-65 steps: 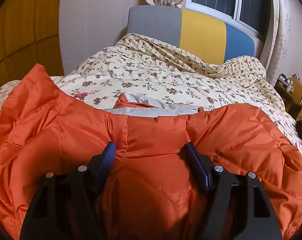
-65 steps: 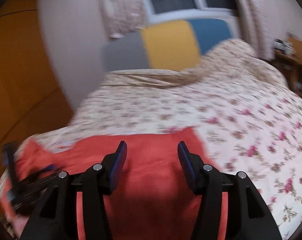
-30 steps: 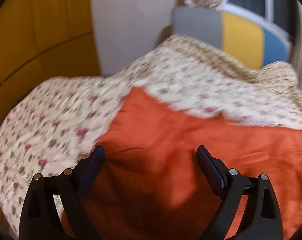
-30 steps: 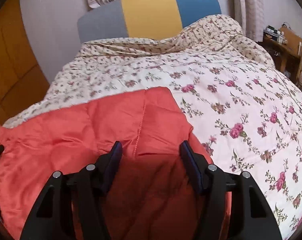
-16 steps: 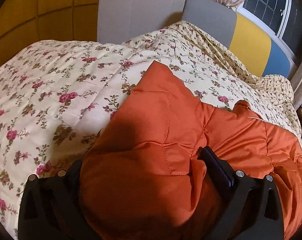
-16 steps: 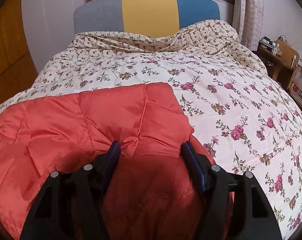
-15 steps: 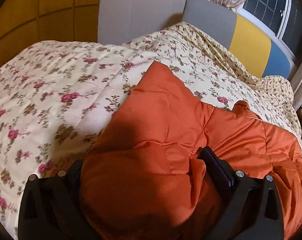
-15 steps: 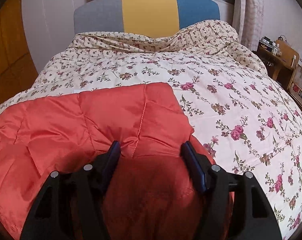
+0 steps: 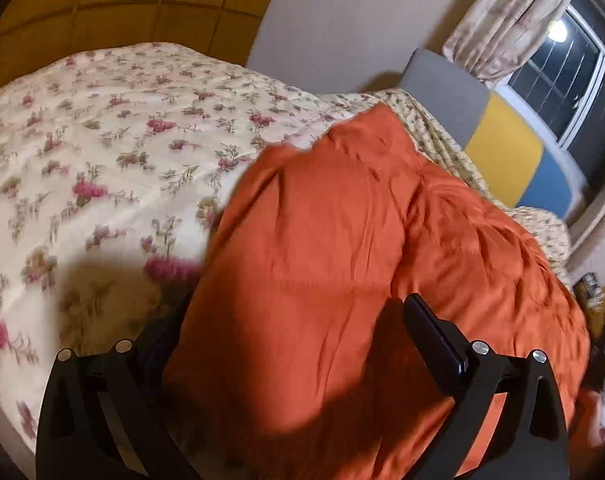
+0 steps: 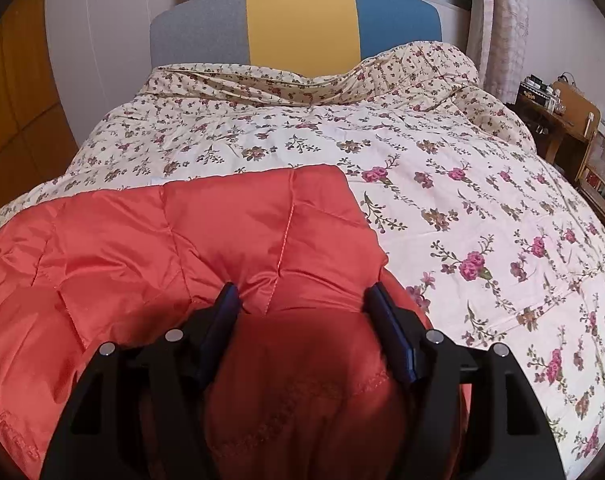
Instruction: Fold large clothes
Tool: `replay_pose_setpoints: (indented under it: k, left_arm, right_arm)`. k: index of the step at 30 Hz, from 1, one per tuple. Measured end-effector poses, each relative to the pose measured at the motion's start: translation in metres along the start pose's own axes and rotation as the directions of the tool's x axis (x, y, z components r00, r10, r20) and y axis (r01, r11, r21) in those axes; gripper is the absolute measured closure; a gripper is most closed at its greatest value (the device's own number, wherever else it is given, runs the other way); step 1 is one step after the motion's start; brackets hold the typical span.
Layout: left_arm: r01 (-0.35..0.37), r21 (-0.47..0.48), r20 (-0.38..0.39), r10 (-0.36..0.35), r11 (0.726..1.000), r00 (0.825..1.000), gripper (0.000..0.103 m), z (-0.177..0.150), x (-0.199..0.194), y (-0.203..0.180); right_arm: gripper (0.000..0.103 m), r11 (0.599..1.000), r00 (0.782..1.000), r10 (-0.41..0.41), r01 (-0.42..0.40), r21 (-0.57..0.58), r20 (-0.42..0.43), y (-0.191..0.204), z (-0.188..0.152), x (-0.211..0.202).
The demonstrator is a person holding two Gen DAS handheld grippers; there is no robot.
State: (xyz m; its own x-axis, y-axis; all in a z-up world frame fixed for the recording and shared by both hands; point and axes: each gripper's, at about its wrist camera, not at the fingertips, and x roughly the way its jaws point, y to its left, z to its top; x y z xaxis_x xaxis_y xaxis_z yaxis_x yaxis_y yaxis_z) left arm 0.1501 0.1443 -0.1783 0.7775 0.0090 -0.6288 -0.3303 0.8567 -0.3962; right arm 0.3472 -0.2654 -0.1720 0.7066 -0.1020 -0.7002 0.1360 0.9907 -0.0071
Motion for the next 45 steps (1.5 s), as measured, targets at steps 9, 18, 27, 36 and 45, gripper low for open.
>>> replay_pose_setpoints:
  k: [9, 18, 27, 36, 45]
  left_arm:
    - [0.027, 0.009, -0.011, -0.027, 1.0, 1.0, 0.003, -0.012, -0.015, -0.002]
    - [0.058, 0.006, -0.036, -0.058, 0.998, 0.998, 0.003, -0.019, -0.022, -0.009]
    - [0.337, -0.153, -0.113, -0.355, 0.929, 0.928, 0.003, -0.032, -0.035, -0.002]
    - [0.326, -0.149, -0.109, -0.343, 0.934, 0.933, 0.005, -0.037, -0.035, -0.009]
    - [0.317, -0.167, -0.082, -0.333, 0.934, 0.939, 0.005, -0.038, -0.028, -0.011]
  right_arm:
    - [0.027, 0.991, 0.99, 0.13, -0.129, -0.022, 0.053, 0.008, -0.016, -0.069]
    - [0.021, 0.96, 0.958, 0.276, -0.269, -0.083, 0.084, 0.043, -0.066, -0.142]
    - [0.078, 0.907, 0.908, 0.414, -0.406, -0.111, 0.06, 0.083, -0.1, -0.172]
    - [0.089, 0.908, 0.921, 0.384, -0.39, -0.153, -0.067, 0.116, -0.119, -0.13]
    - [0.09, 0.908, 0.931, 0.364, -0.359, -0.217, -0.019, 0.122, -0.135, -0.117]
